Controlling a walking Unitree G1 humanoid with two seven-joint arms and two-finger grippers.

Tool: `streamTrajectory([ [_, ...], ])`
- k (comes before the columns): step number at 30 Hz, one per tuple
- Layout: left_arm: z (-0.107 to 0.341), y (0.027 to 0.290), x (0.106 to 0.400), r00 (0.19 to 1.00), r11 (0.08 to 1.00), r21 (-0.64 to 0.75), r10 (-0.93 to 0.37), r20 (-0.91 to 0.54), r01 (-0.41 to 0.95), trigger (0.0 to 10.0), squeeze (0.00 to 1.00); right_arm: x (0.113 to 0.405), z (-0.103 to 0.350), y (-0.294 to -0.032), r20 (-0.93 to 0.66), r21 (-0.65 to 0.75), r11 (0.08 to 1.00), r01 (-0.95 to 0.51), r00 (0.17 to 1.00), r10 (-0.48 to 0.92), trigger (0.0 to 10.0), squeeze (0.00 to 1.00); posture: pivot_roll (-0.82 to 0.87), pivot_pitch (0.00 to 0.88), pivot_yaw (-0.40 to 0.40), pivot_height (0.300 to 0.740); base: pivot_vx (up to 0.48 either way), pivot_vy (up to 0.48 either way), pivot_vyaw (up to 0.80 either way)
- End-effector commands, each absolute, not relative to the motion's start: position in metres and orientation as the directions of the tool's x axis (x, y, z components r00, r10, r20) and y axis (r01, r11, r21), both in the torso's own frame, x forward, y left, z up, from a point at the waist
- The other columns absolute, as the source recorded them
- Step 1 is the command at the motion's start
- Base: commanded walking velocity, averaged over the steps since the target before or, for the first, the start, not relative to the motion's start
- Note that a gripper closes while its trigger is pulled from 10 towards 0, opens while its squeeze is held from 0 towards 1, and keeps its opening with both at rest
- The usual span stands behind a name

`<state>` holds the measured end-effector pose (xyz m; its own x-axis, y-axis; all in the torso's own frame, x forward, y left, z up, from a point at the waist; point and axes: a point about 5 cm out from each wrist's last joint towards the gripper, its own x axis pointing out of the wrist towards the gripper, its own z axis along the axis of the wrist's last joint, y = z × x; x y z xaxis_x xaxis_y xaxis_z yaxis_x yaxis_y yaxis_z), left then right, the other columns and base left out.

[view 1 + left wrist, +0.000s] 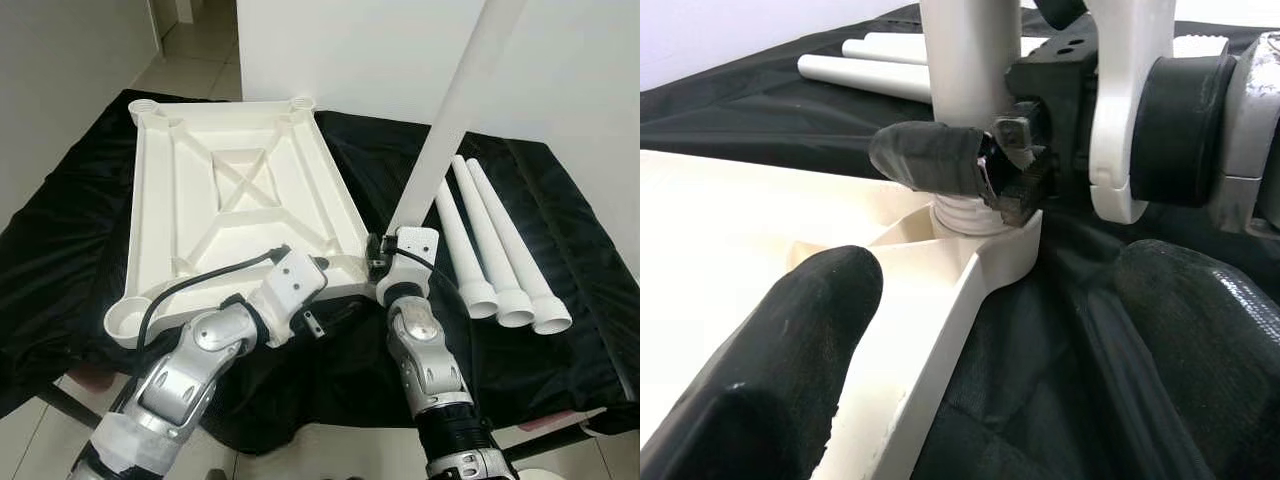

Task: Building children table

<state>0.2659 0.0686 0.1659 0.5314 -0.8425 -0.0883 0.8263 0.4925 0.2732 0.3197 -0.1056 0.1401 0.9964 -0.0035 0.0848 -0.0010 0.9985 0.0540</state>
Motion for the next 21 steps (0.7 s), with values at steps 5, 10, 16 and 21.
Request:
streamTrajectory([
  [5, 0.166, 0.07, 0.267, 0.532, 0.492, 0.279, -0.843, -0.086, 0.825, 10.0, 0.0, 0.315, 0.14, -0.105, 0.101, 0.071, 0.996, -0.061, 0.993, 0.054, 10.0, 1.0, 0.06, 0.084, -0.072, 0.74, 0.0, 0.0, 0.0],
  [10, 0.167, 0.071, 0.267, 0.546, 0.507, 0.281, -0.834, -0.079, 0.815, 10.0, 0.0, 0.312, 0.148, -0.113, 0.134, 0.066, 0.98, -0.189, 0.975, 0.179, 10.0, 0.44, 0.07, 0.079, -0.092, 0.74, 0.0, 0.0, 0.0],
  [16, 0.166, 0.07, 0.266, 0.546, 0.508, 0.279, -0.834, -0.076, 0.815, 10.0, 0.0, 0.31, 0.147, -0.122, 0.141, 0.026, 0.957, -0.29, 0.949, 0.284, 10.0, 0.0, 0.06, 0.071, -0.095, 0.74, 0.0, 0.0, 0.0],
  [21, 0.165, 0.068, 0.265, 0.539, 0.502, 0.278, -0.839, -0.077, 0.819, 10.0, 0.0, 0.314, 0.144, -0.134, 0.134, -0.062, 0.927, -0.369, 0.918, 0.374, 10.0, 0.0, 0.05, 0.066, -0.097, 0.74, 0.0, 0.0, 0.0],
])
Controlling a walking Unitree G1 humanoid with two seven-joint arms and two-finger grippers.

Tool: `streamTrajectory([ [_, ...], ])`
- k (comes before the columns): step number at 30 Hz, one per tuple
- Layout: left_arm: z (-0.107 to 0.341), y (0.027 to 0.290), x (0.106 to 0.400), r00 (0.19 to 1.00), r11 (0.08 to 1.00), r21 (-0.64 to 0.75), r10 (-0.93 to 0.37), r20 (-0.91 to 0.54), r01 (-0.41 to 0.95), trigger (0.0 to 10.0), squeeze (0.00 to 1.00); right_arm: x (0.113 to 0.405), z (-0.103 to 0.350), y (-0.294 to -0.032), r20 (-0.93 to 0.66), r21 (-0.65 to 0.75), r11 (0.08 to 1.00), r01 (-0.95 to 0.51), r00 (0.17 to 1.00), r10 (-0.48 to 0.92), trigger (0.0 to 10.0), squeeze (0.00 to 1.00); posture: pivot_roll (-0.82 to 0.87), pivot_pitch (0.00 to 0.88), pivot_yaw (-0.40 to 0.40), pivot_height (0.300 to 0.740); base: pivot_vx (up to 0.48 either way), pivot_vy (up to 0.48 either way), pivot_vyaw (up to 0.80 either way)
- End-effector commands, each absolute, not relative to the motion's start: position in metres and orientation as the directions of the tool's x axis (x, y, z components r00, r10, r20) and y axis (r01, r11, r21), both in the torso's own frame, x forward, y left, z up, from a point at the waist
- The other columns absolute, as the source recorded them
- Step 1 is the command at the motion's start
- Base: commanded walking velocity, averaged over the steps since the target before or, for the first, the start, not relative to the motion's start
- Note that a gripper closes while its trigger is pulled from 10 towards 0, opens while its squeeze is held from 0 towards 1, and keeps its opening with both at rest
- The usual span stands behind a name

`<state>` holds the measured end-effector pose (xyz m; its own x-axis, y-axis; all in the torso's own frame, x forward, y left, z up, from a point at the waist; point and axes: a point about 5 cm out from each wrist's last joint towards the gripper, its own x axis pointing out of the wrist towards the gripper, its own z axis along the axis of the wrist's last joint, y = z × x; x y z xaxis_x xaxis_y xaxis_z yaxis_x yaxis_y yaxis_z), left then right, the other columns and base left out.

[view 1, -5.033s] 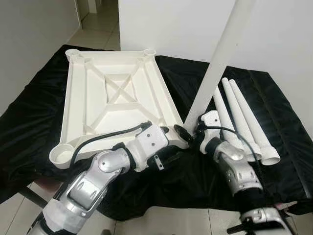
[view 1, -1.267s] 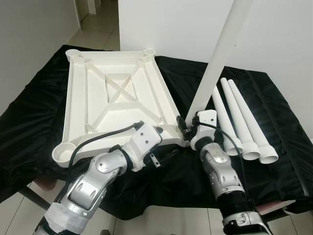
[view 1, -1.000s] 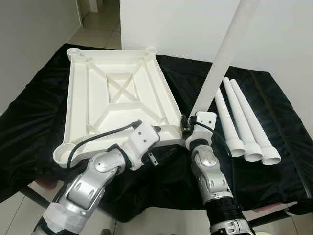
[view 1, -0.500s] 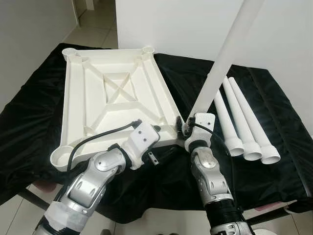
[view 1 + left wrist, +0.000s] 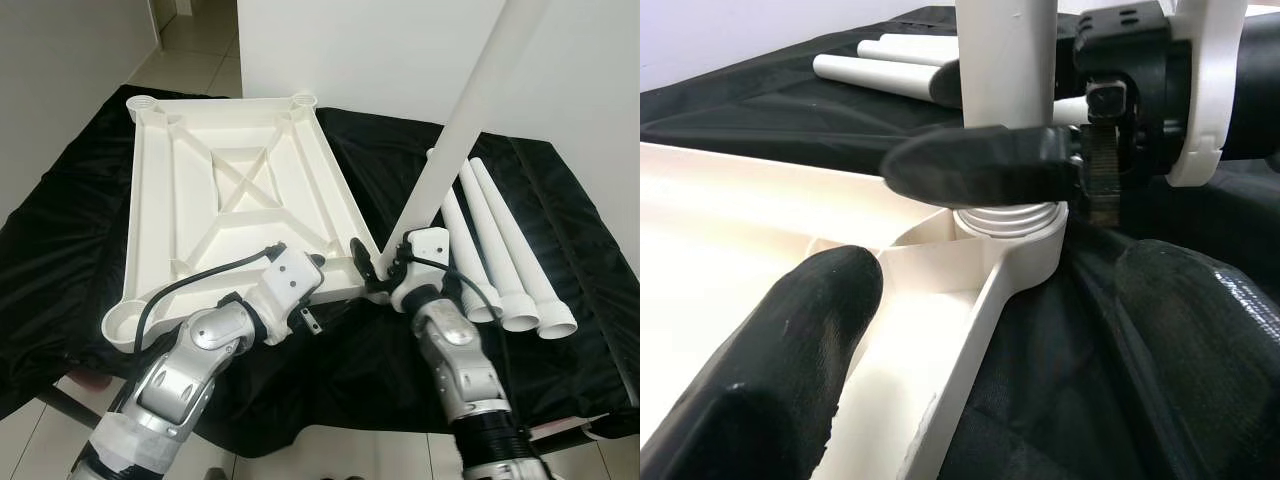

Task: Building children table

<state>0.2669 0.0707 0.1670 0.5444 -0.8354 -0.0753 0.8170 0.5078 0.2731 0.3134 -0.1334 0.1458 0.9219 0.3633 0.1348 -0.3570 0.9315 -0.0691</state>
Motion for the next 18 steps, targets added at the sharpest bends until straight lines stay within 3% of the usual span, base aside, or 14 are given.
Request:
streamTrajectory([
  [1, 0.1644, 0.0676, 0.2654, 0.534, 0.496, 0.277, -0.842, -0.078, 0.823, 10.0, 0.0, 0.3166, 0.1433, -0.1374, 0.129, -0.092, 0.911, -0.402, 0.902, 0.411, 10.0, 0.0, 0.05, 0.065, -0.101, 0.74, 0.0, 0.0, 0.0],
  [6, 0.1635, 0.0669, 0.2659, 0.525, 0.486, 0.278, -0.847, -0.083, 0.829, 10.0, 0.0, 0.3204, 0.1431, -0.1387, 0.117, -0.121, 0.892, -0.436, 0.886, 0.449, 10.0, 0.0, 0.05, 0.062, -0.106, 0.74, 0.0, 0.0, 0.0],
  [7, 0.1631, 0.0662, 0.2661, 0.514, 0.473, 0.284, -0.853, -0.088, 0.834, 10.0, 0.0, 0.3224, 0.1423, -0.1382, 0.103, -0.131, 0.876, -0.465, 0.872, 0.478, 4.4, 0.0, 0.05, 0.055, -0.107, 0.74, 0.0, 0.0, 0.0],
  [9, 0.1631, 0.0662, 0.2661, 0.514, 0.473, 0.284, -0.853, -0.088, 0.834, 10.0, 0.0, 0.3224, 0.1423, -0.1382, 0.103, -0.131, 0.876, -0.465, 0.872, 0.478, 4.4, 0.0, 0.05, 0.055, -0.107, 0.74, 0.0, 0.0, 0.0],
  [10, 0.1638, 0.0655, 0.2667, 0.507, 0.465, 0.29, -0.857, -0.09, 0.837, 10.0, 0.0, 0.3239, 0.1413, -0.1377, 0.091, -0.133, 0.862, -0.489, 0.86, 0.502, 0.0, 0.0, 0.05, 0.054, -0.106, 0.74, 0.0, 0.0, 0.0],
  [18, 0.1663, 0.0649, 0.2661, 0.5, 0.457, 0.296, -0.862, -0.087, 0.839, 10.0, 0.0, 0.3248, 0.1353, -0.1355, 0.06, -0.116, 0.838, -0.533, 0.839, 0.541, 0.0, 0.0, 0.07, 0.05, -0.095, 0.74, 0.0, 0.0, 0.0],
])
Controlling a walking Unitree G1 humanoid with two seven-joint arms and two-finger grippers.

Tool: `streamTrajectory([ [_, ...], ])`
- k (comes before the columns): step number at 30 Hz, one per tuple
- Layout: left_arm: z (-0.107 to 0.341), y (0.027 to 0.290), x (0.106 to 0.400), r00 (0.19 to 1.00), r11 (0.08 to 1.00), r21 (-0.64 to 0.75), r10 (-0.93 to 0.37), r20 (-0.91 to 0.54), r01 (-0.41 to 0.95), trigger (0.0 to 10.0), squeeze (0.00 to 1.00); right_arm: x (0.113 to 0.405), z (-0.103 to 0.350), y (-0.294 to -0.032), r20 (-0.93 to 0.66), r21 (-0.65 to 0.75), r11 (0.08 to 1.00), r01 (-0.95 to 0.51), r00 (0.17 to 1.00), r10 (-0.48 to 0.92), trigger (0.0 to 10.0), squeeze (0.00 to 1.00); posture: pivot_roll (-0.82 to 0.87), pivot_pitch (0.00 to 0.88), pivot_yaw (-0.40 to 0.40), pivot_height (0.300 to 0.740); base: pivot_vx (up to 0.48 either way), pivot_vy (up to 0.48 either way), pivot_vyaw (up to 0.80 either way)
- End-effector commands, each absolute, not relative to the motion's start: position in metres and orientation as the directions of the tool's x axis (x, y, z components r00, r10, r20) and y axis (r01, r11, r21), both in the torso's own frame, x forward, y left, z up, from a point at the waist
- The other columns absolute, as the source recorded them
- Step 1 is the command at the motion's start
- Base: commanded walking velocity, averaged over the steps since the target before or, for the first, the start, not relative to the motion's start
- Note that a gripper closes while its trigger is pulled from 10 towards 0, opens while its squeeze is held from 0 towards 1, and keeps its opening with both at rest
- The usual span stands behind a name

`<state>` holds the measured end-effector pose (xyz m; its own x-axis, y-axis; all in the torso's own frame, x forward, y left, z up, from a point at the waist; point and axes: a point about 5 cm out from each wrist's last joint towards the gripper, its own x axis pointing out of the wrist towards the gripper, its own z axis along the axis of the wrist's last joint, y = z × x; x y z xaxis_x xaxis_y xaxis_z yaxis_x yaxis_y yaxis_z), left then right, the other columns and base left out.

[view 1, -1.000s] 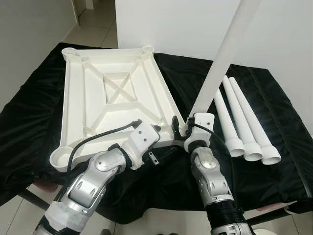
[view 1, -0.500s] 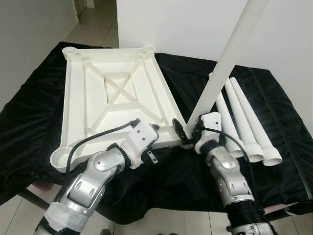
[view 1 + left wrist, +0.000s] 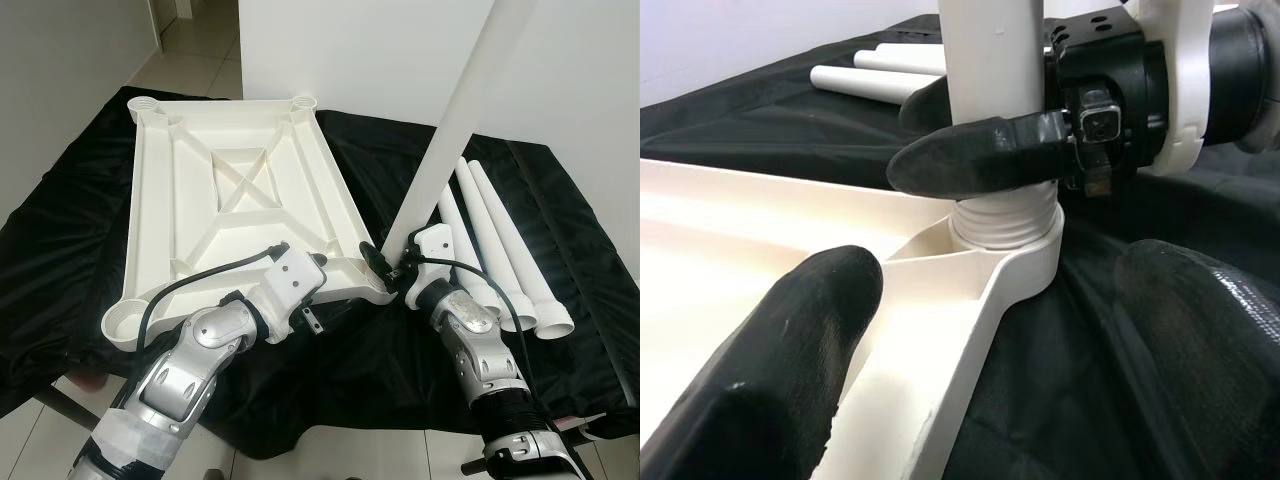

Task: Building children table

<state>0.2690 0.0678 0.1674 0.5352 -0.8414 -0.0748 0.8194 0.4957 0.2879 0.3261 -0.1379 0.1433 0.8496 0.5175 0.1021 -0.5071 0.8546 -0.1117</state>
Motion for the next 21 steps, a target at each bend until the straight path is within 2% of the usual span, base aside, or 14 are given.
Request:
streamTrajectory([
  [1, 0.167, 0.065, 0.265, 0.499, 0.456, 0.296, -0.862, -0.086, 0.839, 10.0, 0.0, 0.324, 0.133, -0.135, 0.054, -0.104, 0.835, -0.541, 0.835, 0.548, 0.0, 0.0, 0.08, 0.055, -0.094, 0.74, 0.0, 0.0, 0.0],
  [5, 0.167, 0.065, 0.264, 0.499, 0.456, 0.296, -0.862, -0.088, 0.84, 10.0, 0.0, 0.322, 0.13, -0.135, 0.05, -0.103, 0.829, -0.55, 0.83, 0.556, 0.0, 0.0, 0.08, 0.056, -0.094, 0.74, 0.0, 0.0, 0.0],
  [6, 0.166, 0.066, 0.262, 0.502, 0.458, 0.292, -0.86, -0.093, 0.839, 10.0, 0.0, 0.32, 0.127, -0.136, 0.043, -0.092, 0.831, -0.548, 0.832, 0.553, 1.9, 0.0, 0.1, 0.07, -0.098, 0.74, 0.0, 0.0, 0.0],
  [8, 0.166, 0.066, 0.262, 0.502, 0.458, 0.292, -0.86, -0.093, 0.839, 10.0, 0.0, 0.32, 0.127, -0.136, 0.043, -0.092, 0.831, -0.548, 0.832, 0.553, 1.9, 0.0, 0.1, 0.07, -0.098, 0.74, 0.0, 0.0, 0.0],
  [9, 0.165, 0.068, 0.26, 0.506, 0.462, 0.289, -0.857, -0.098, 0.838, 10.0, 0.0, 0.319, 0.125, -0.136, 0.043, -0.069, 0.851, -0.521, 0.85, 0.525, 10.0, 0.0, 0.11, 0.071, -0.098, 0.74, 0.0, 0.0, 0.0],
  [11, 0.164, 0.07, 0.259, 0.511, 0.467, 0.287, -0.853, -0.102, 0.837, 10.0, 0.0, 0.32, 0.125, -0.136, 0.043, -0.057, 0.881, -0.469, 0.881, 0.472, 10.0, 0.0, 0.1, 0.068, -0.093, 0.74, 0.0, 0.0, 0.0],
  [12, 0.163, 0.071, 0.259, 0.515, 0.47, 0.288, -0.85, -0.106, 0.835, 10.0, 0.0, 0.321, 0.122, -0.135, 0.031, -0.029, 0.931, -0.363, 0.931, 0.364, 10.0, 0.0, 0.1, 0.06, -0.092, 0.74, 0.0, 0.0, 0.0],
  [14, 0.163, 0.071, 0.259, 0.515, 0.47, 0.288, -0.85, -0.106, 0.835, 10.0, 0.0, 0.321, 0.122, -0.135, 0.031, -0.029, 0.931, -0.363, 0.931, 0.364, 10.0, 0.0, 0.1, 0.06, -0.092, 0.74, 0.0, 0.0, 0.0],
  [16, 0.167, 0.07, 0.26, 0.507, 0.467, 0.277, -0.857, -0.09, 0.839, 10.0, 0.0, 0.322, 0.121, -0.135, 0.022, 0.018, 0.972, -0.233, 0.972, 0.232, 10.0, 0.0, 0.1, 0.069, -0.087, 0.74, 0.0, 0.0, 0.0],
  [17, 0.167, 0.07, 0.26, 0.507, 0.467, 0.277, -0.857, -0.09, 0.839, 10.0, 0.0, 0.322, 0.121, -0.135, 0.022, 0.018, 0.972, -0.233, 0.972, 0.232, 10.0, 0.0, 0.1, 0.069, -0.087, 0.74, 0.0, 0.0, 0.0],
  [21, 0.165, 0.072, 0.27, 0.524, 0.48, 0.293, -0.847, -0.092, 0.827, 10.0, 0.0, 0.316, 0.117, -0.127, 0.031, 0.031, 0.999, -0.02, 0.999, 0.019, 10.0, 0.0, 0.07, 0.064, -0.078, 0.74, 0.0, 0.0, 0.0],
])
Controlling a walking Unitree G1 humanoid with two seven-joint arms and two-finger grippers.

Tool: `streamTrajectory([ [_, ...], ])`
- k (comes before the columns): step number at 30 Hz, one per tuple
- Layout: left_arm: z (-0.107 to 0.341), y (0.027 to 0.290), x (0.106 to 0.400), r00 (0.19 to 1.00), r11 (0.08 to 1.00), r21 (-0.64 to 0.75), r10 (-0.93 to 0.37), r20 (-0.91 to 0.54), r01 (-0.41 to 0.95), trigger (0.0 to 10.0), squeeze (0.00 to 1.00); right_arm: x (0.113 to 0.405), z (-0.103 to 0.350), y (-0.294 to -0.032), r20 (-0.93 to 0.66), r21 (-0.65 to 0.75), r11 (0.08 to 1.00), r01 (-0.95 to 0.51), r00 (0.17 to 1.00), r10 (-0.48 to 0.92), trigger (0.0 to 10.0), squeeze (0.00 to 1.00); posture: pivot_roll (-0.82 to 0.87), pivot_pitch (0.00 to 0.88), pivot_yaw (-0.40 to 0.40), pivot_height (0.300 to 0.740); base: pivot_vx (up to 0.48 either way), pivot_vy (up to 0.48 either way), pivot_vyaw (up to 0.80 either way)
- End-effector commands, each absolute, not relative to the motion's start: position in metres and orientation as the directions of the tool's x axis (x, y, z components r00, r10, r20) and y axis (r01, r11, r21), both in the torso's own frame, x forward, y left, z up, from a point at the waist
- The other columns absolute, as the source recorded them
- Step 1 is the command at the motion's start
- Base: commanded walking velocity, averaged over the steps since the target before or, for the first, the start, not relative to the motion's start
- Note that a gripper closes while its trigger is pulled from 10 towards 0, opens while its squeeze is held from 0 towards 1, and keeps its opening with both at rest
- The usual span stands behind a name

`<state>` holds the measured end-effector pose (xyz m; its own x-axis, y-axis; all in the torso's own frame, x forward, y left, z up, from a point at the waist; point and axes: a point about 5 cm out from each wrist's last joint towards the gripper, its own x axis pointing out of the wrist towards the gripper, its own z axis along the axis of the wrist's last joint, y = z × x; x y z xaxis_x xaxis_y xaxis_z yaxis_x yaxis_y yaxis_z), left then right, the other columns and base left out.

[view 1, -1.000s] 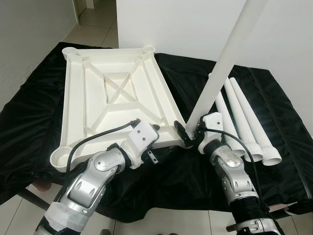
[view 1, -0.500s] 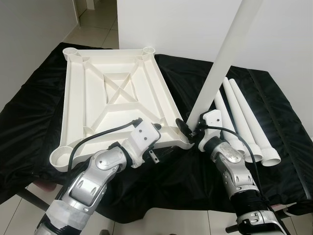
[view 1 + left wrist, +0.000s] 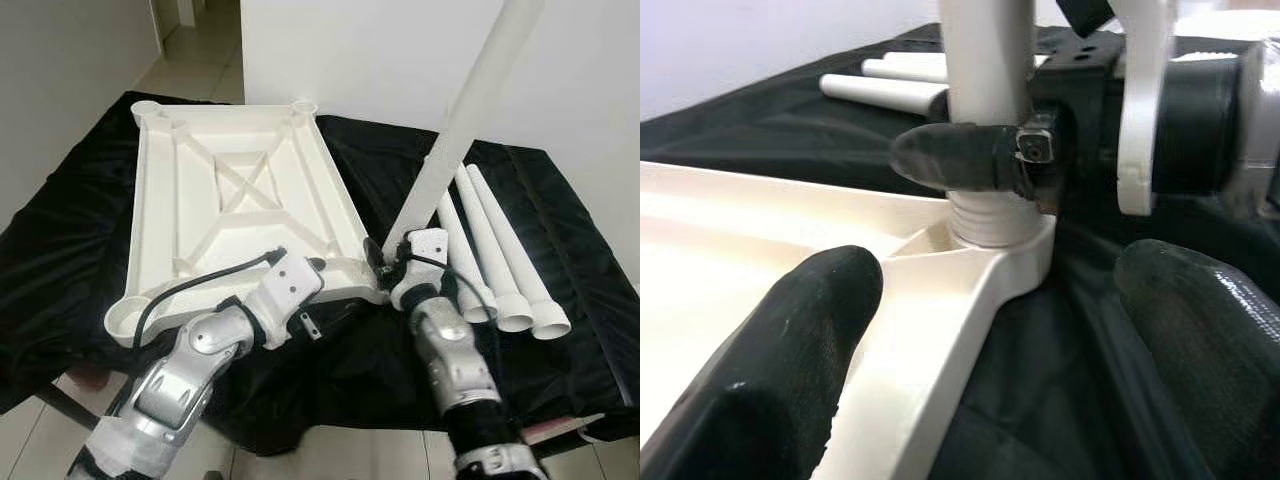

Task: Building children table

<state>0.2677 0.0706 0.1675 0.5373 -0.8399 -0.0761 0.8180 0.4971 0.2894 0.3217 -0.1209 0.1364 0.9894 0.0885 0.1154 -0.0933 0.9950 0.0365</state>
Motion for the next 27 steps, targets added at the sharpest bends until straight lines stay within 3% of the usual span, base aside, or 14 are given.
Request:
streamTrajectory([
  [1, 0.165, 0.071, 0.272, 0.527, 0.483, 0.294, -0.845, -0.091, 0.825, 10.0, 0.0, 0.315, 0.117, -0.122, 0.034, 0.041, 0.999, 0.004, 0.999, -0.006, 10.0, 0.0, 0.07, 0.059, -0.071, 0.74, 0.0, 0.0, 0.0],
  [12, 0.167, 0.074, 0.28, 0.553, 0.505, 0.312, -0.828, -0.086, 0.805, 10.0, 0.0, 0.312, 0.124, -0.108, 0.06, 0.082, 0.995, 0.049, 0.997, -0.054, 10.0, 0.0, 0.04, 0.038, -0.06, 0.74, 0.0, 0.0, 0.0],
  [13, 0.169, 0.075, 0.282, 0.56, 0.516, 0.304, -0.825, -0.074, 0.801, 10.0, 0.0, 0.31, 0.126, -0.107, 0.089, 0.079, 0.997, 0.013, 0.996, -0.02, 10.0, 1.0, 0.04, 0.045, -0.059, 0.74, 0.0, 0.0, 0.0],
  [24, 0.166, 0.075, 0.287, 0.58, 0.545, 0.275, -0.812, -0.059, 0.792, 10.0, 0.0, 0.296, 0.129, -0.122, 0.152, 0.051, 0.999, 0.002, 0.988, -0.01, 10.0, 1.0, 0.01, 0.04, -0.056, 0.74, 0.0, 0.0, 0.0],
  [25, 0.167, 0.075, 0.293, 0.595, 0.557, 0.273, -0.8, -0.076, 0.784, 10.0, 0.0, 0.29, 0.13, -0.125, 0.171, 0.028, 1.0, 0.0, 0.985, -0.005, 10.0, 0.94, 0.01, 0.051, -0.043, 0.74, 0.0, 0.0, 0.0],
  [26, 0.167, 0.075, 0.293, 0.595, 0.557, 0.273, -0.8, -0.076, 0.784, 10.0, 0.0, 0.29, 0.13, -0.125, 0.171, 0.028, 1.0, 0.0, 0.985, -0.005, 10.0, 0.94, 0.01, 0.051, -0.043, 0.74, 0.0, 0.0, 0.0],
  [27, 0.161, 0.079, 0.299, 0.622, 0.575, 0.278, -0.774, -0.121, 0.77, 10.0, 0.0, 0.285, 0.13, -0.127, 0.192, 0.018, 1.0, -0.003, 0.981, 0.0, 10.0, 0.0, 0.01, 0.05, -0.035, 0.74, 0.0, 0.0, 0.0],
])
